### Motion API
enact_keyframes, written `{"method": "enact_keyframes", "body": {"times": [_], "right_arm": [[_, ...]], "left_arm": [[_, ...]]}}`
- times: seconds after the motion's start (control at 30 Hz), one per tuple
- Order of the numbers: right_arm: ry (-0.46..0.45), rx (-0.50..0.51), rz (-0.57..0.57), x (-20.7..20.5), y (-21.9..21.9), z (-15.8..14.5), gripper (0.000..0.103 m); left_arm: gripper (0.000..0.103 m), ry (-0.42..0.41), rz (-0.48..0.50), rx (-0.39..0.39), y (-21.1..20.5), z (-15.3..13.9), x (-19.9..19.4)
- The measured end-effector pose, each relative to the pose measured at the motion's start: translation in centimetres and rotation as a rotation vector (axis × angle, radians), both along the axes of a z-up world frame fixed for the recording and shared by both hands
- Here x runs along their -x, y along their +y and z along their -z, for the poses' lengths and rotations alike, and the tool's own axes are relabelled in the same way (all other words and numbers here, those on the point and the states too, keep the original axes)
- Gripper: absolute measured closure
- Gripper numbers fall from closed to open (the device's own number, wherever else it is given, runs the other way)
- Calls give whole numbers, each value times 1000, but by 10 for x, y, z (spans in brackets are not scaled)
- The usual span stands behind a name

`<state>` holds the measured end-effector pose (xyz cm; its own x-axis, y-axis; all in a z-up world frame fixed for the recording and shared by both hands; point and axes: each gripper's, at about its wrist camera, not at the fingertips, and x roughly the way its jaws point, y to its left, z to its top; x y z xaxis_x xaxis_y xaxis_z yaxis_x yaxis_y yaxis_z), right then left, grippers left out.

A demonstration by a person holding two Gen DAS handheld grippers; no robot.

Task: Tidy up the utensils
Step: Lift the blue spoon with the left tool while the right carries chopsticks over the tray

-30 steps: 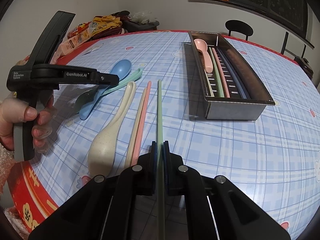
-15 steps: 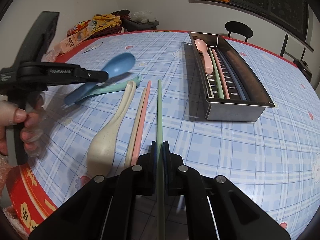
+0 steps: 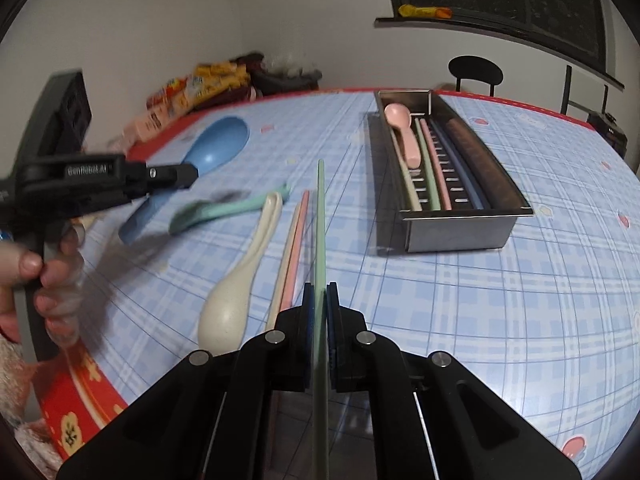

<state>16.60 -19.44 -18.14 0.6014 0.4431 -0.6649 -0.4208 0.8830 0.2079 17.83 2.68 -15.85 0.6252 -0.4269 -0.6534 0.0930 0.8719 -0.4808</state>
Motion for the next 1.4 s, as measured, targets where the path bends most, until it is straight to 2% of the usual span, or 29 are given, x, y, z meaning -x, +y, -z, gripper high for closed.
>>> {"method": "enact_keyframes", "body": {"times": [0.17, 0.4, 0.5, 0.67, 0.83, 1.0, 1.1, 1.2, 1.4], "right_arm": [[-3, -95, 1, -1, -16, -5, 97], [41, -255, 23, -15, -45, -9, 97], [35, -298, 30, -25, -54, -16, 97], [-6, -278, 67, -60, -63, -34, 97], [-37, -256, 128, -111, -70, -48, 97], [-18, -248, 177, -154, -74, -43, 97], [-5, -276, 173, -161, -76, -37, 97], [13, -238, 174, -165, -77, -30, 97], [57, -249, 190, -170, -81, -20, 97]], "left_arm": [[92, 1, -6, 90, -3, -4, 5], [92, 22, -42, 243, -7, -2, -4], [92, 24, -64, 268, -14, -2, -15], [92, 52, -83, 330, -40, -2, -47], [92, 29, -110, 366, -64, -13, -88], [92, 2, -157, 423, -81, -21, -133], [92, 8, -174, 431, -88, -18, -155], [92, 31, -206, 450, -92, -6, -175], [92, 56, -259, 494, -94, 19, -199]]}}
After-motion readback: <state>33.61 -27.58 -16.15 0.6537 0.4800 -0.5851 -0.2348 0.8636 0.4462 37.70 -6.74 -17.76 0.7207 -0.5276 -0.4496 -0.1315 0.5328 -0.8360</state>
